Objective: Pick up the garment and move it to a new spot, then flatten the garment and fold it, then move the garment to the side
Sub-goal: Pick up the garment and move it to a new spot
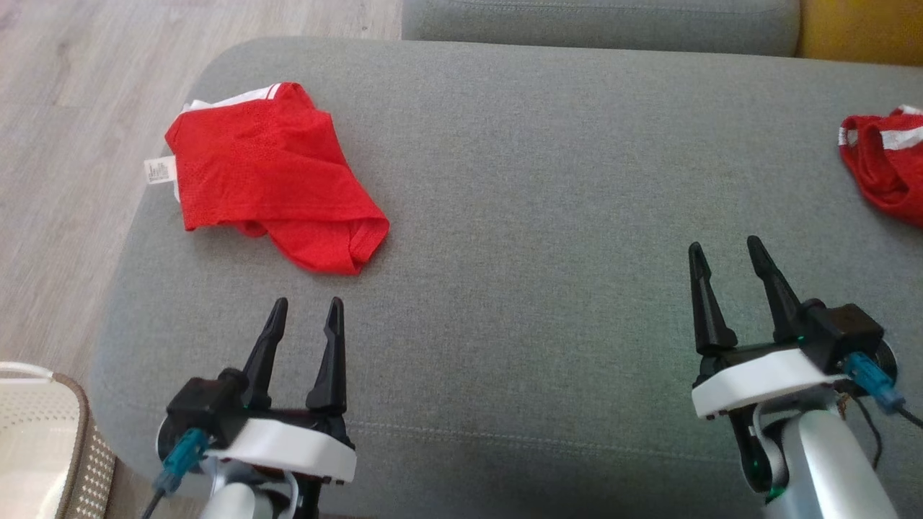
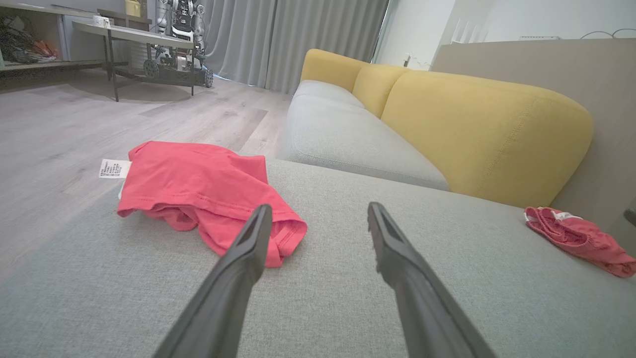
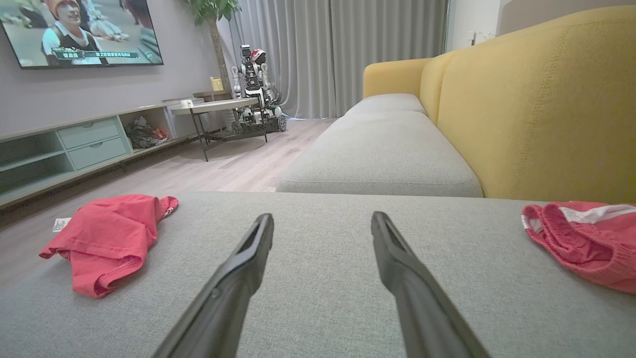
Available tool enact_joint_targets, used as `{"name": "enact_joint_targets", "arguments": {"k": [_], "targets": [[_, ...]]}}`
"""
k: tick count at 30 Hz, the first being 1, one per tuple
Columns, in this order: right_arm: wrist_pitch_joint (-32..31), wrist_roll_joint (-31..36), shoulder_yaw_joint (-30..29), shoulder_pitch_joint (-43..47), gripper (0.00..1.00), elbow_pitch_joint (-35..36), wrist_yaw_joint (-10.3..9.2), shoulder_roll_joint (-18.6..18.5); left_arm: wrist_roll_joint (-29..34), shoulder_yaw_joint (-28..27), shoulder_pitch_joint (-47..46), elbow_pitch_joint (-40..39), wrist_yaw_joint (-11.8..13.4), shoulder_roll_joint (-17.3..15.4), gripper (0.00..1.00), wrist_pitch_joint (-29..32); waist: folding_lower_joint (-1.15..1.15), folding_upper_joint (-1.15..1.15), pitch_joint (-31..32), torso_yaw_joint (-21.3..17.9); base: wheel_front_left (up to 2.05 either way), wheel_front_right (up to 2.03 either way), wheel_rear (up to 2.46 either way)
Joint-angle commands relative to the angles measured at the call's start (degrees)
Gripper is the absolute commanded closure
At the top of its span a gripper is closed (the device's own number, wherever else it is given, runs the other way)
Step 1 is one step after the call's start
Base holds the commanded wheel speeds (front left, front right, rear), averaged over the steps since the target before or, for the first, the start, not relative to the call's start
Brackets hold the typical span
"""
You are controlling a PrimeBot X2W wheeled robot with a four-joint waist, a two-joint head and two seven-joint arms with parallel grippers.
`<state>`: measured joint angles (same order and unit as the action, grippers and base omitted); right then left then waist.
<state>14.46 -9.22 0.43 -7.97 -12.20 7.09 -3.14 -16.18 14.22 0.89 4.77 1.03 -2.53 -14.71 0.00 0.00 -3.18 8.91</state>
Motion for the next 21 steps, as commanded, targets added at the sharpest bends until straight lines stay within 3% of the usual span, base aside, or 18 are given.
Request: {"name": "enact_joint_targets", "arguments": {"k": [1, 10, 21], "targets": [[0.5, -0.2, 1.1, -1.9, 0.00, 2.2, 0.40, 0.3, 0.6, -1.6, -2.3, -2.2, 0.2, -0.3, 0.00, -0.3, 0.00, 0.00, -0.2, 0.0, 0.00, 0.00, 0.00], [0.5, -0.1, 1.0, -1.8, 0.00, 2.3, 0.40, 0.3, 0.4, -1.5, -2.9, -2.2, 0.0, -0.3, 0.00, -0.3, 0.00, 0.00, -0.7, 1.6, 0.00, 0.00, 0.00], [0.5, -0.9, 5.2, -0.6, 0.00, 1.9, 0.40, 0.3, 0.9, -2.9, -1.6, -3.6, 0.3, -0.3, 0.00, -0.3, 0.00, 0.00, 1.5, 12.2, 0.00, 0.00, 0.00]]}}
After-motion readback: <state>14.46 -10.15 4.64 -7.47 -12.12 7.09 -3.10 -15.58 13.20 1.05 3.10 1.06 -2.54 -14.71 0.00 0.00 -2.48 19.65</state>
